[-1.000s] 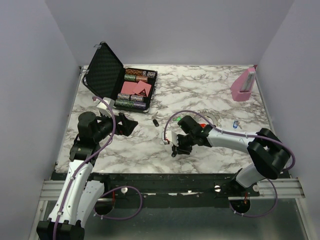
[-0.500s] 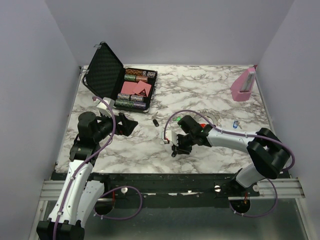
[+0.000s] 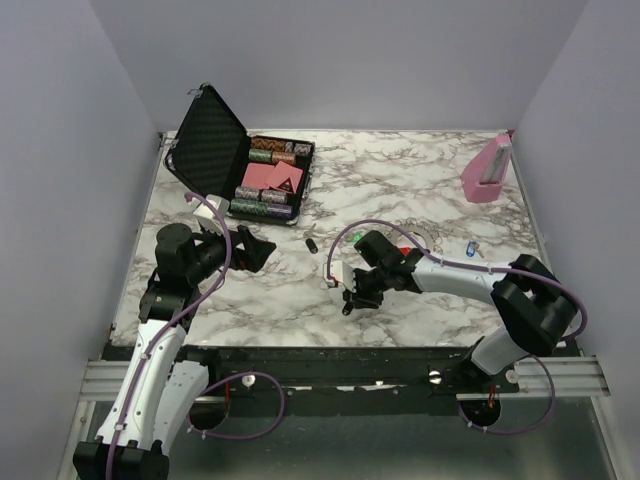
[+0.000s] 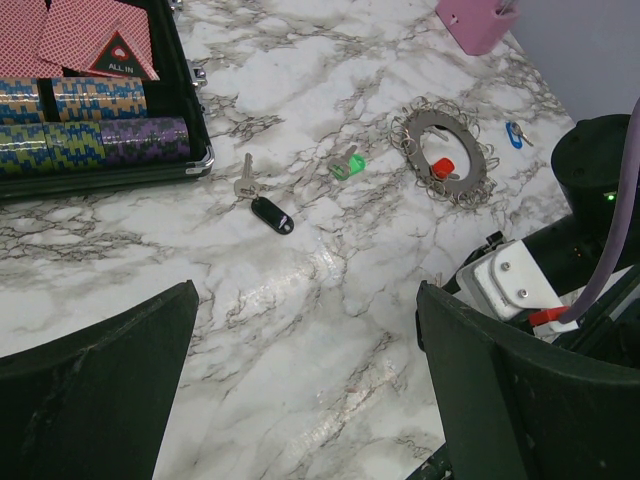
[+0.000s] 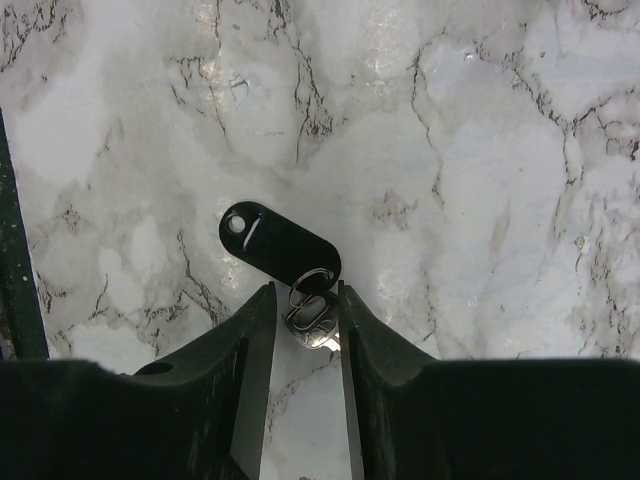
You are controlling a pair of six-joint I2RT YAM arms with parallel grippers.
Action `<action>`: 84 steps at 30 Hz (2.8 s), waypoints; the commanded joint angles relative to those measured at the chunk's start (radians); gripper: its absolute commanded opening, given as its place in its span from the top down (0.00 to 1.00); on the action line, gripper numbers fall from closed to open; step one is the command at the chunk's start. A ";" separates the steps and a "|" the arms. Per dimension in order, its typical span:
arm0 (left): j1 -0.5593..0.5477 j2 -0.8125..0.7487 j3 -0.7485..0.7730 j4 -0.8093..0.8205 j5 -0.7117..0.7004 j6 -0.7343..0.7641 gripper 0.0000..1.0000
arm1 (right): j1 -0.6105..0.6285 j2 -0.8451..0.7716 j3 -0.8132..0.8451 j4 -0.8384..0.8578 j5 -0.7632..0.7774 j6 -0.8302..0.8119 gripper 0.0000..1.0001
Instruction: Put the keys on the keyring
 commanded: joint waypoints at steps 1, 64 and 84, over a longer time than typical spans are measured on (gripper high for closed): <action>0.008 -0.007 0.025 0.014 0.011 0.010 0.01 | -0.003 0.015 0.028 0.001 -0.012 0.011 0.63; 0.010 -0.008 0.020 0.022 0.028 0.013 0.01 | -0.061 -0.006 0.072 -0.060 -0.020 0.014 0.99; -0.513 -0.108 -0.121 0.382 0.082 0.178 0.25 | -0.216 -0.181 0.256 -0.370 -0.687 -0.190 0.99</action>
